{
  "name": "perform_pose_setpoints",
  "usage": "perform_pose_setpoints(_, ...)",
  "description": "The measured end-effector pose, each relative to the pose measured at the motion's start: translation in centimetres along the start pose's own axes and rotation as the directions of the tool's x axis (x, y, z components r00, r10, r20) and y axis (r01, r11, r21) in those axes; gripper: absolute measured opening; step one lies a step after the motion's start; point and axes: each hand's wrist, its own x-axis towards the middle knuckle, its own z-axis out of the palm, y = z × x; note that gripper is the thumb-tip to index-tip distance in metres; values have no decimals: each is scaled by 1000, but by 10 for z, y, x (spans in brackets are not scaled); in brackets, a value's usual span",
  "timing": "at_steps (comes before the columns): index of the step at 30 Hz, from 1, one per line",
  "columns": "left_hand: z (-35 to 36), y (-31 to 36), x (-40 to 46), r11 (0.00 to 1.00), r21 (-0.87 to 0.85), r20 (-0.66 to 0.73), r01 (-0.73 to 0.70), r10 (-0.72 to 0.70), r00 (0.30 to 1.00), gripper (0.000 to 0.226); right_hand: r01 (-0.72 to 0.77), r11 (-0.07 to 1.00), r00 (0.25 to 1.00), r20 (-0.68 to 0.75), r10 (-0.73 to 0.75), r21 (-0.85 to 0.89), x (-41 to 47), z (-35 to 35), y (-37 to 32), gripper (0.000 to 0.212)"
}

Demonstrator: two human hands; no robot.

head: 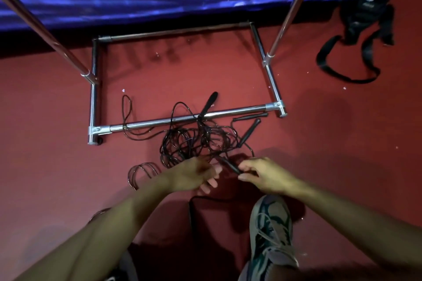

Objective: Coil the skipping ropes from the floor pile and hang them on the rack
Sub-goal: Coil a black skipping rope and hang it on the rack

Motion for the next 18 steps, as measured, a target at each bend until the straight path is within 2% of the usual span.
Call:
perform_pose_setpoints(3, -7, 36, -19, 994, -43, -79, -100, 97, 992, 44, 81, 992, 988, -141, -67, 93, -18, -27, -44, 12)
perform_pose_setpoints(7, -27, 86, -54, 952, 152, -296, -265, 299, 907, 31, 238, 959, 934, -308, -182, 153, -36, -64, -100, 20)
perform_pose_setpoints(10, -48, 127, -92, 923, 217, -255, -317, 367, 895, 25, 305, 949, 915, -301, -269, 79, -48, -98, -136, 15)
perform_pose_setpoints(13, -73, 182, -146, 909, 241, -183, -341, 387, 904, 20, 314, 949, 853, -431, -294, -26, -63, -149, -156, 10)
perform_pose_setpoints(14, -80, 202, -167, 892, 254, -155, -375, 420, 894, 21, 351, 935, 815, -478, -327, -42, -70, -168, -165, 15)
perform_pose_setpoints(15, -84, 220, -189, 866, 278, -140, -415, 464, 875, 22, 397, 917, 788, -497, -364, -42, -80, -186, -176, 29)
perform_pose_setpoints(16, -88, 237, -210, 840, 300, -141, -453, 509, 849, 22, 447, 895, 778, -487, -396, -13, -91, -203, -189, 41)
perform_pose_setpoints(18, -95, 267, -253, 799, 296, -177, -524, 585, 792, 22, 522, 847, 793, -422, -439, 100, -113, -230, -223, 47)
